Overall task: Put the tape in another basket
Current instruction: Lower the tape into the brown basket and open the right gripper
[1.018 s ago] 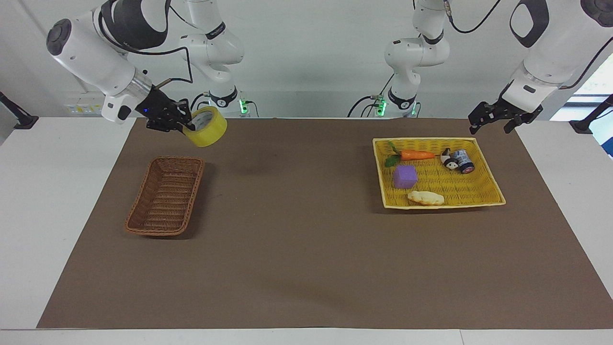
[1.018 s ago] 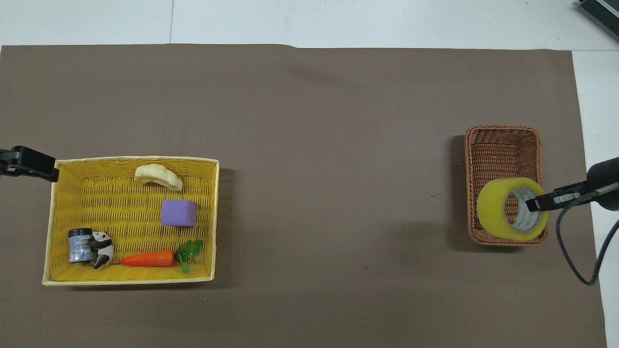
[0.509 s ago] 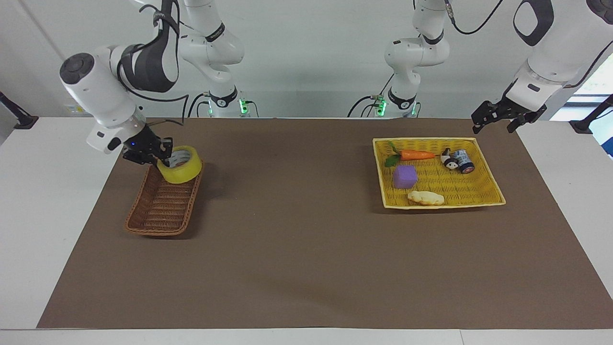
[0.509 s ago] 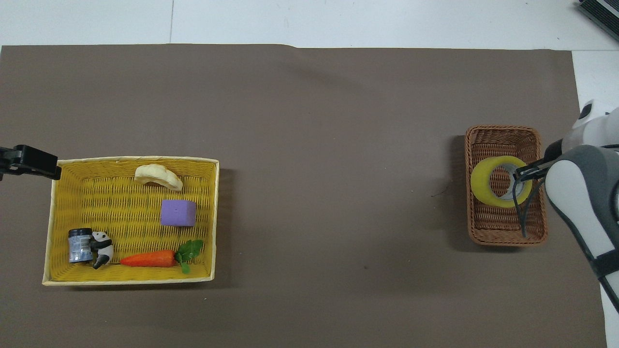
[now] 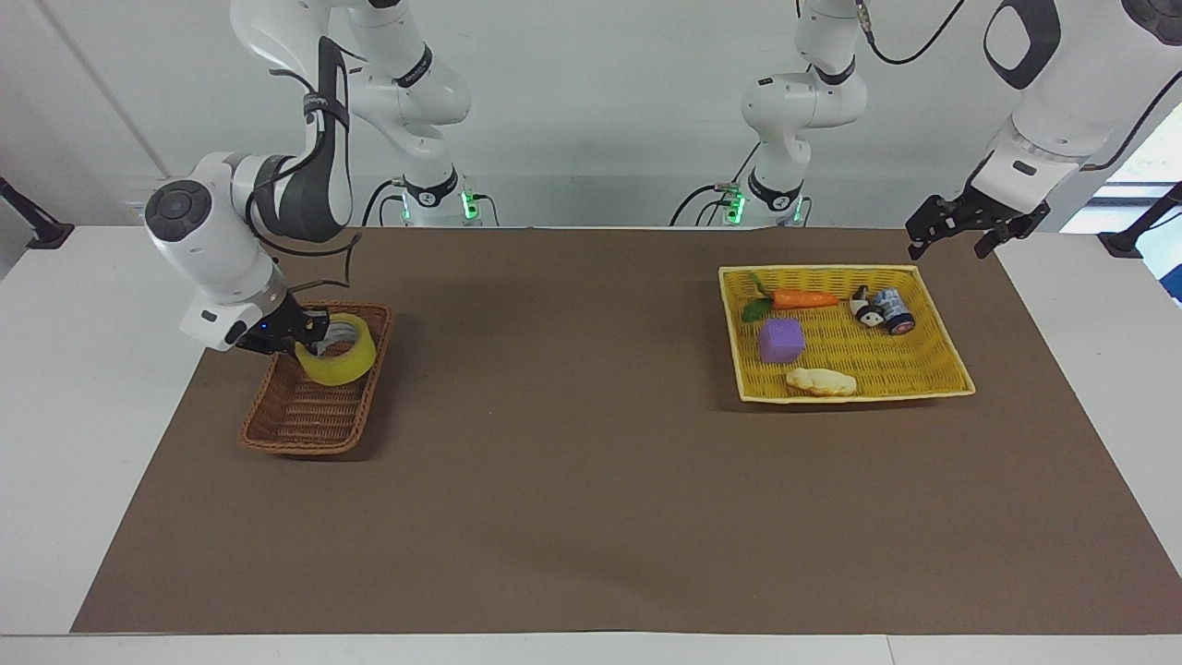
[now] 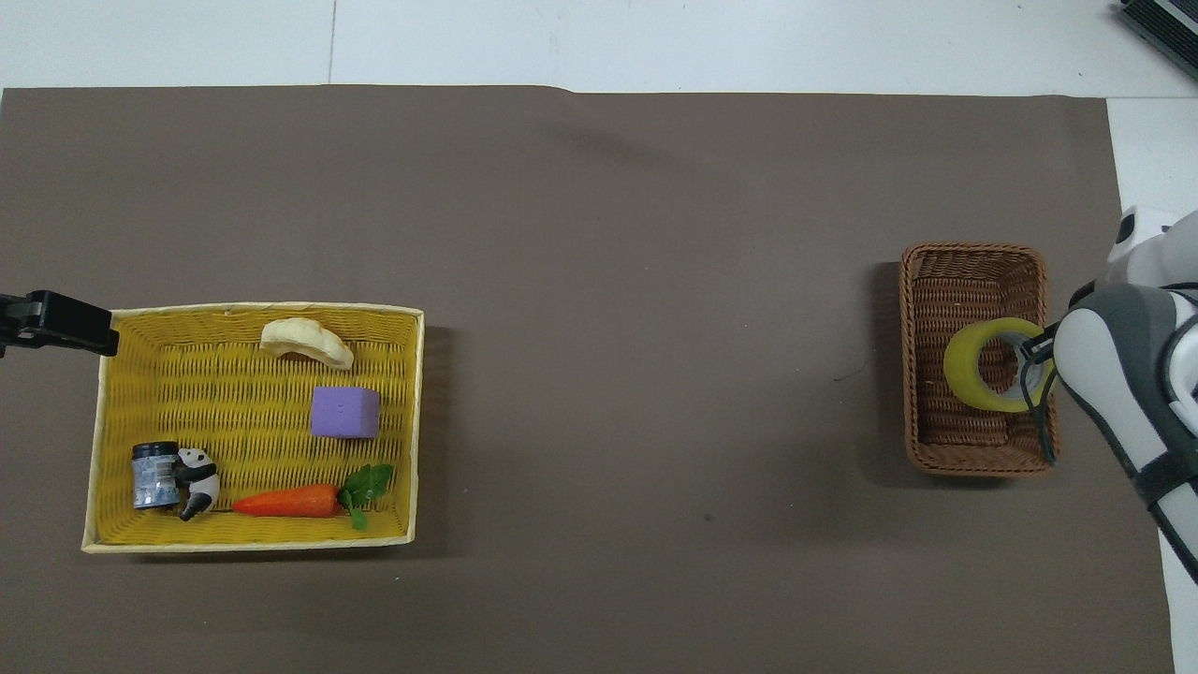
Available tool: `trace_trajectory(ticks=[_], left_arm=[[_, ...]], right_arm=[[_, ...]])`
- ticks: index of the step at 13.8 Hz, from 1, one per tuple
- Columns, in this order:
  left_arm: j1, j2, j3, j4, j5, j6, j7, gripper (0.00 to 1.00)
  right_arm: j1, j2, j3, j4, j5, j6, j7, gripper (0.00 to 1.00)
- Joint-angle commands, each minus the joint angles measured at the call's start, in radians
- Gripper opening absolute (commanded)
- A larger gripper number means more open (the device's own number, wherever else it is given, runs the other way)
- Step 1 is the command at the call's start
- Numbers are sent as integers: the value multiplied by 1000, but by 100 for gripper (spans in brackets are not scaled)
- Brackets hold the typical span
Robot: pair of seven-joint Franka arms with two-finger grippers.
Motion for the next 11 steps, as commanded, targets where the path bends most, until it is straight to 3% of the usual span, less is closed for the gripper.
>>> trace_trajectory(ticks=[1, 8, 9, 10, 11], left_arm=[[18, -27, -12, -31, -10, 4, 14, 100], [18, -26, -12, -31, -10, 6, 8, 100], [18, -26, -12, -31, -10, 4, 8, 100], [18, -26, -12, -31, -10, 6, 8, 100], [17, -26, -12, -31, -10, 4, 8, 100]], right_arm=[[-5, -3, 13, -11, -19, 9, -17, 0], [-5, 10, 13, -70, -8, 60, -17, 0], [-5, 15, 13, -72, -8, 60, -13, 6], [-5, 21, 13, -72, -8, 60, -5, 31], [-5, 23, 13, -69, -8, 60, -5, 68]])
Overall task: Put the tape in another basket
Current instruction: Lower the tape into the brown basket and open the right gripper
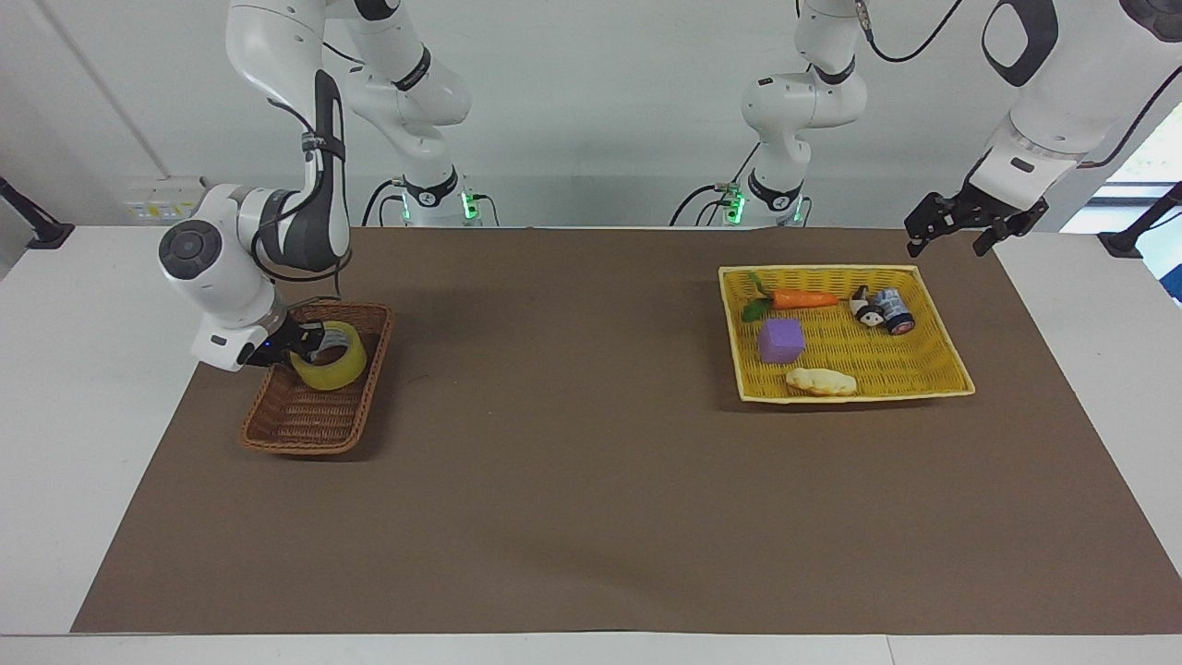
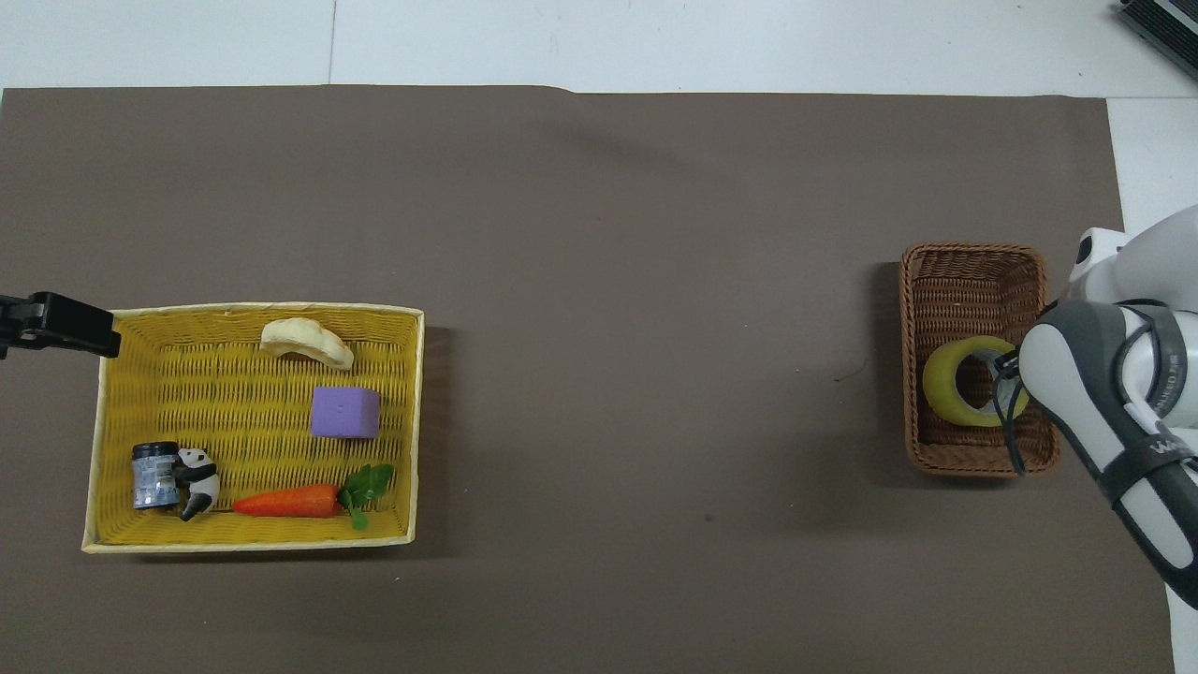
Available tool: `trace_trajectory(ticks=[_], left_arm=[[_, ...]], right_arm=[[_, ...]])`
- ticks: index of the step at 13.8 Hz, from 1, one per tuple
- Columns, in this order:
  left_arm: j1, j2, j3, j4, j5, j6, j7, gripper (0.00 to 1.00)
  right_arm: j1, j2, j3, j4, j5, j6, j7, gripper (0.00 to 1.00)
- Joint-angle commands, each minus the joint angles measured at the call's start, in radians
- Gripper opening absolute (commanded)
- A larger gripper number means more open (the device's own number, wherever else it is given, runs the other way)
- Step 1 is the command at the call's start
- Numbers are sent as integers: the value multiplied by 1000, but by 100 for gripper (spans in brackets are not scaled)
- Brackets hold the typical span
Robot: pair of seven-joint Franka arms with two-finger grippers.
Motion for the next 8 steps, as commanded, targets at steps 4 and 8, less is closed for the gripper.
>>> trace_trajectory(ticks=[4, 8], left_arm=[[18, -26, -11, -28, -10, 5, 8, 100], [17, -26, -11, -28, -10, 5, 8, 100]], right_arm=[[-4, 2, 8, 17, -5, 16, 27, 100], [78, -30, 18, 54, -5, -10, 292, 100]])
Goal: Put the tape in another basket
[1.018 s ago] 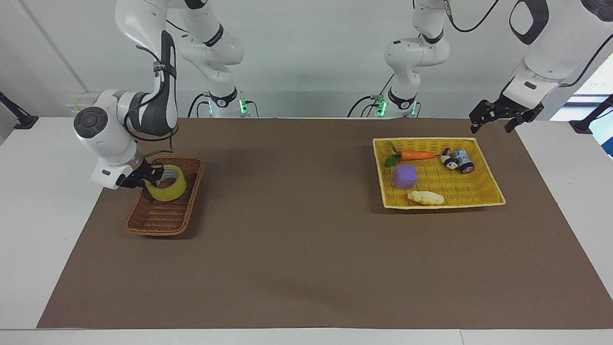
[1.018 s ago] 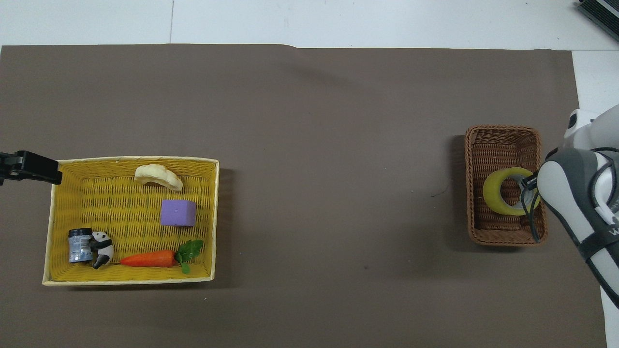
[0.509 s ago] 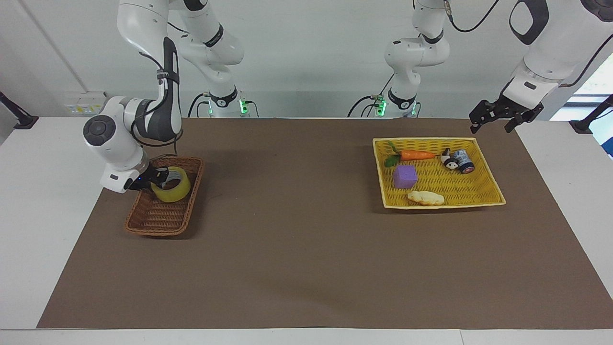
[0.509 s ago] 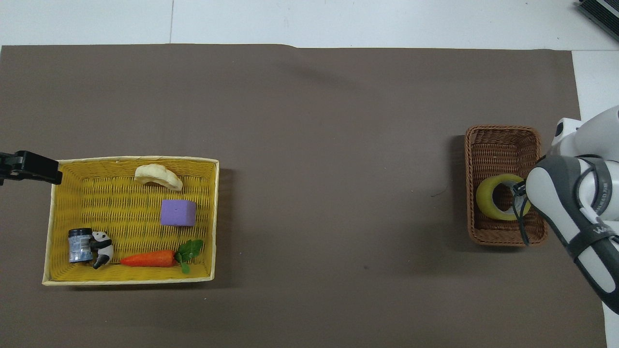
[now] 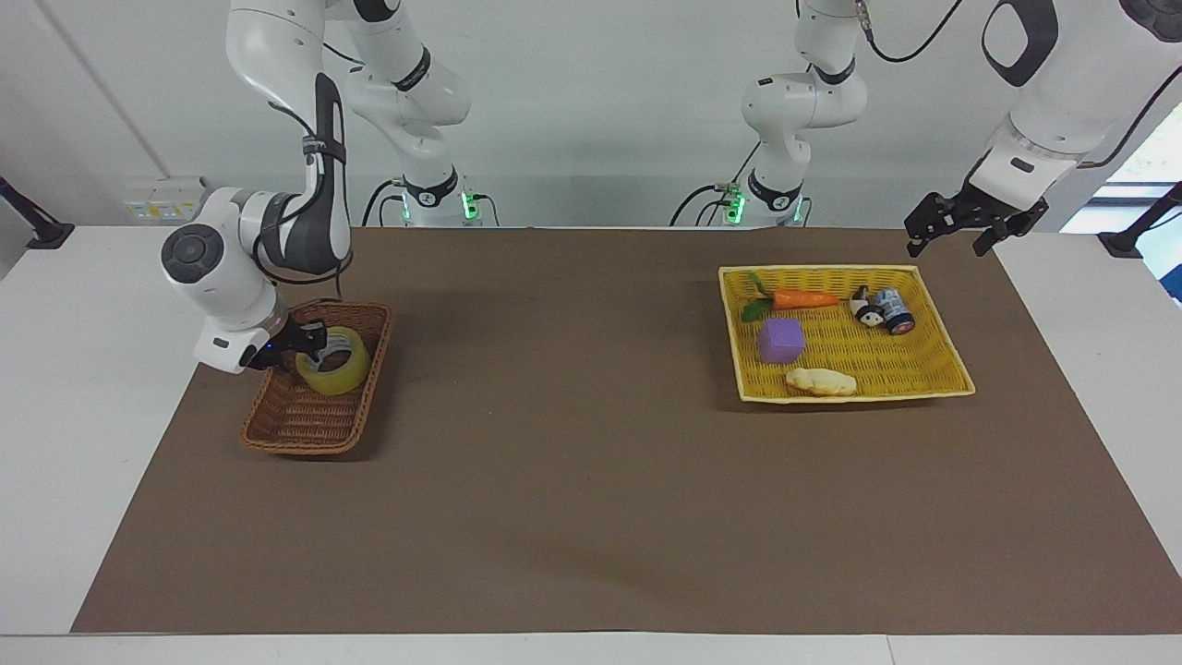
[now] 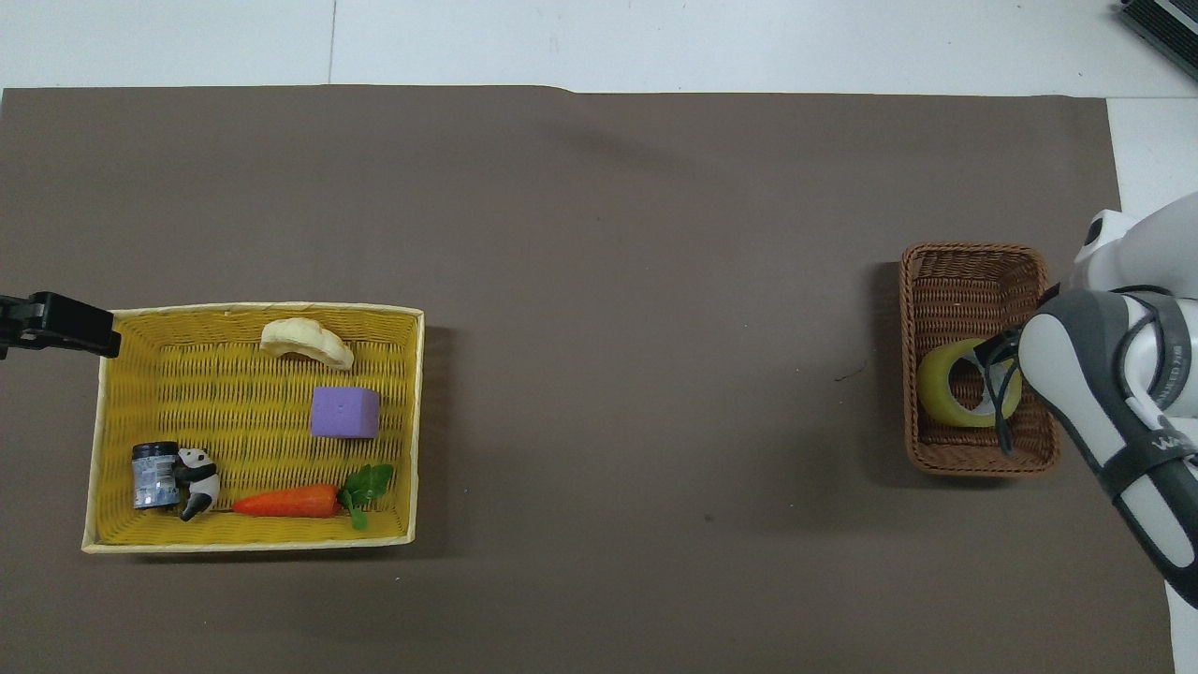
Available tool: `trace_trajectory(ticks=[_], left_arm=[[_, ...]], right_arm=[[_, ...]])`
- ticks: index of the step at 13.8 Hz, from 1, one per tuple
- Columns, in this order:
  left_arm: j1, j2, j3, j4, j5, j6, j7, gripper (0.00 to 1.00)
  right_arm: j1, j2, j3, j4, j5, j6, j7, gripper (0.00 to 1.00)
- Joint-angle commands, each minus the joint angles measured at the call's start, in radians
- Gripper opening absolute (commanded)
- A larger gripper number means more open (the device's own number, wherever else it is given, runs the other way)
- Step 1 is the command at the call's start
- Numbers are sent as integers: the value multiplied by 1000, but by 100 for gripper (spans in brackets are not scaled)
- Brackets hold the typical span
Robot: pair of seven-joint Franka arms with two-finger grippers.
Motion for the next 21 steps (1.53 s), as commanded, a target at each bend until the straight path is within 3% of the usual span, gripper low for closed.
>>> trace_trajectory(ticks=[1, 5, 7, 10, 15, 18, 21], left_arm=[[17, -26, -11, -27, -10, 5, 8, 100], [17, -35, -11, -13, -10, 5, 8, 100], [17, -35, -11, -14, -10, 4, 6, 100], [17, -35, -11, -13, -10, 2, 8, 100], [17, -35, -11, -13, -10, 5, 5, 100], [15, -35, -11, -13, -10, 12, 3, 100], [12, -35, -11, -14, -12, 12, 5, 100]], right_arm=[[82, -37, 8, 4, -5, -29, 225, 100], [218, -108, 10, 25, -5, -91, 501, 100], [254, -111, 17, 99, 7, -153, 583, 100], [251, -158, 19, 220, 82, -293, 598, 100], [217, -312, 4, 268, 82, -454, 589, 100], [209, -310, 5, 386, 85, -606, 585, 100], [205, -335, -6, 343, 175, -614, 583, 100]])
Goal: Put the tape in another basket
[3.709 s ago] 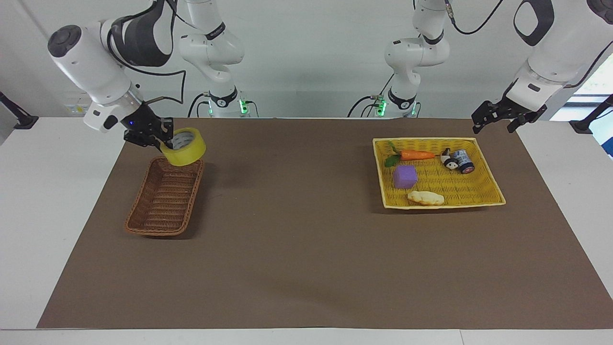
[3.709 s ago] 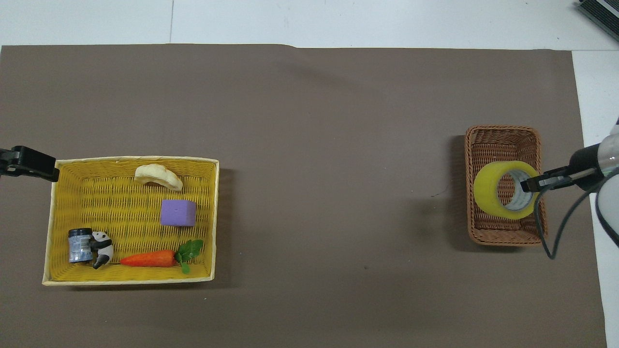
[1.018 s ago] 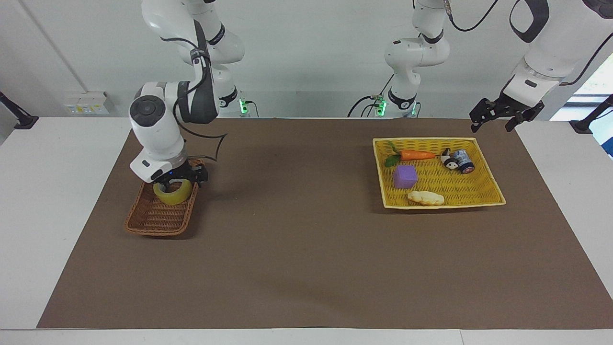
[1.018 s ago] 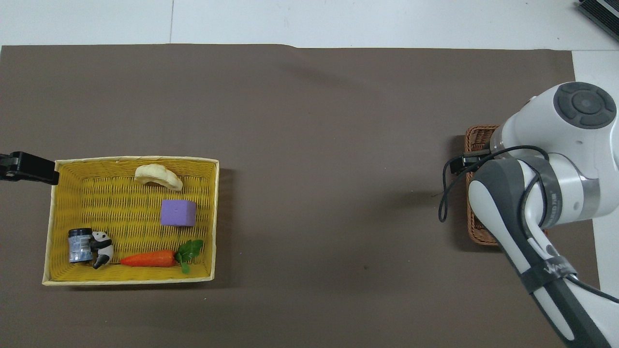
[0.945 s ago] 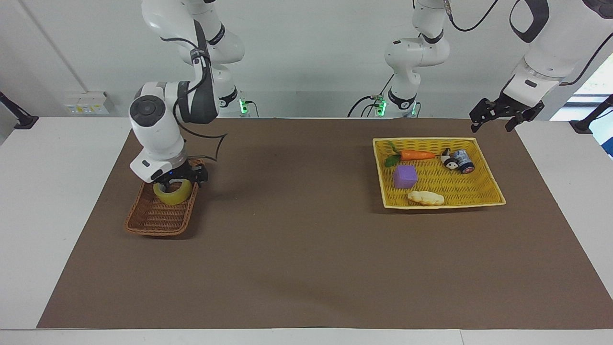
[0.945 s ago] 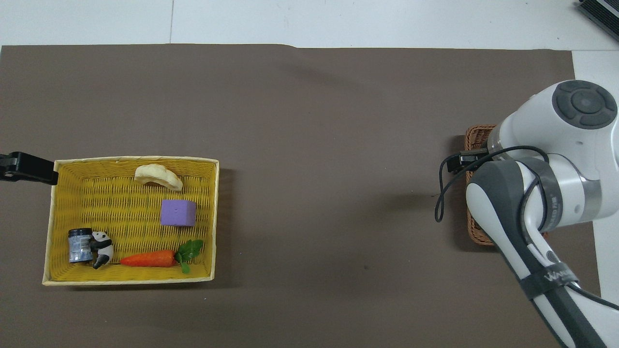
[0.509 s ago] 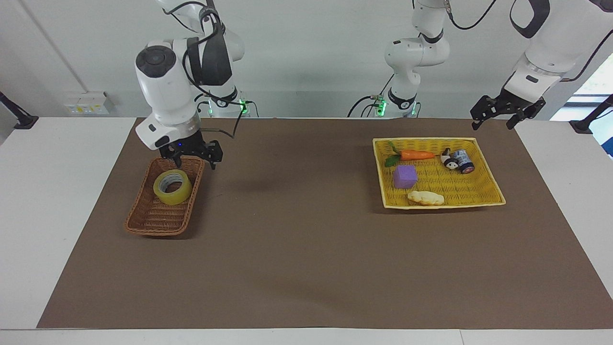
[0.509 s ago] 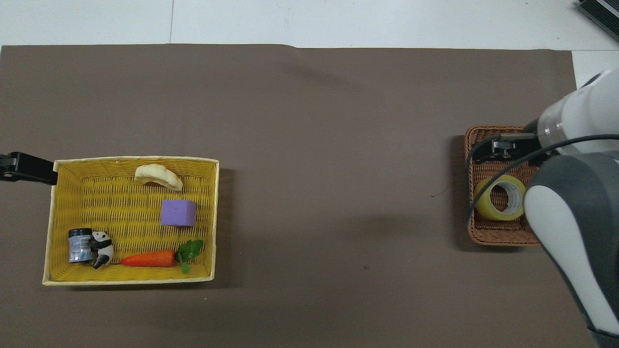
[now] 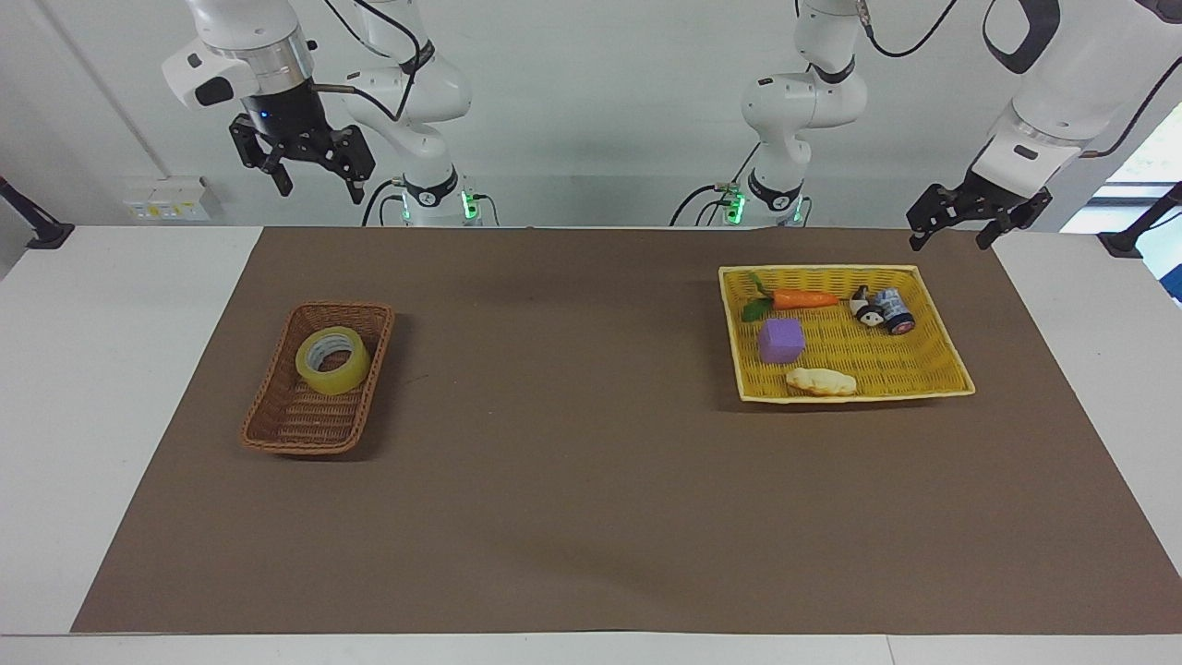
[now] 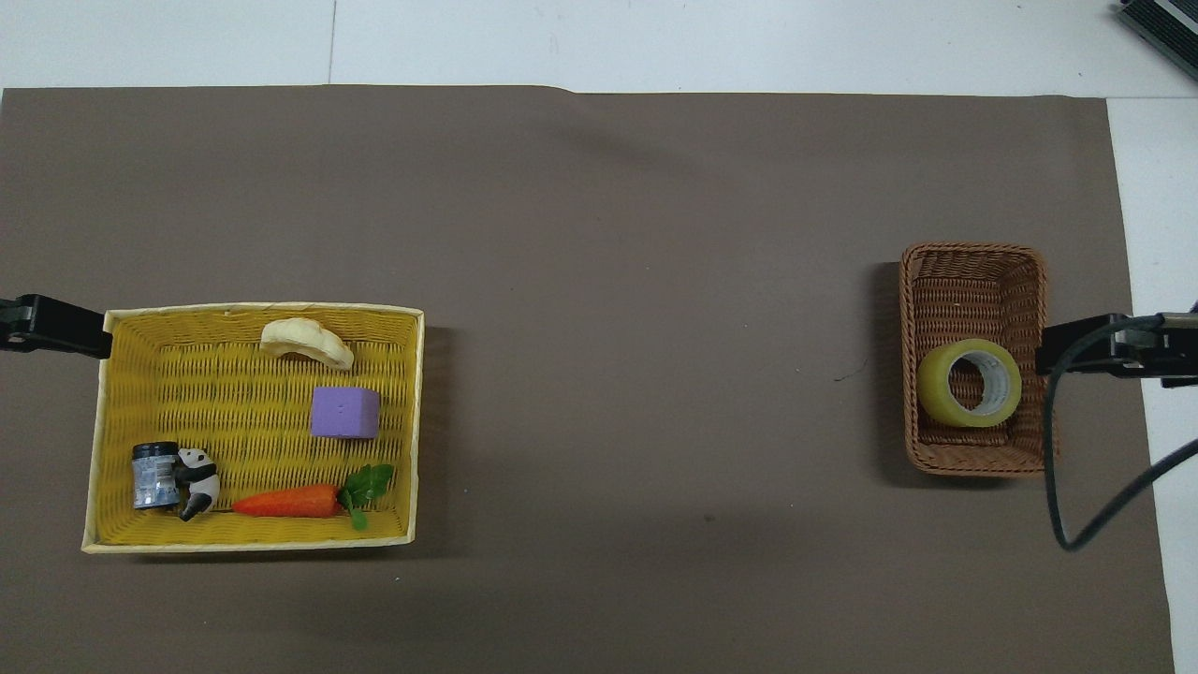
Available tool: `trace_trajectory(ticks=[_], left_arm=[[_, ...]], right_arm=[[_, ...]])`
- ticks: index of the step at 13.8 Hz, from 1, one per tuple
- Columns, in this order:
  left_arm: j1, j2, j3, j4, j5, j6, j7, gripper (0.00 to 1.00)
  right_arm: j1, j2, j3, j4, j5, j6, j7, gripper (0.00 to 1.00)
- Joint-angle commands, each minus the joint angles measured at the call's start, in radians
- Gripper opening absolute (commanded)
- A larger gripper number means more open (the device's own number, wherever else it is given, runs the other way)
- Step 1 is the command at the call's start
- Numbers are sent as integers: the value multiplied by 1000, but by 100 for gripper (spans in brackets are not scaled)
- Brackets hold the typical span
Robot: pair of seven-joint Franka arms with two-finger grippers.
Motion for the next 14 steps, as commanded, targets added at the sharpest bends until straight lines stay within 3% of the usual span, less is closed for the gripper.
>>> trace_trajectory(ticks=[1, 5, 14], left_arm=[[12, -16, -10, -16, -11, 11, 5, 100], [12, -16, -10, -16, -11, 8, 3, 100], [6, -16, -10, -15, -11, 8, 3, 100]], right_arm=[[-17, -3, -3, -18, 44, -13, -3, 100], [-18, -10, -9, -33, -22, -2, -80, 100], [-40, -27, -9, -67, -30, 30, -109, 100]])
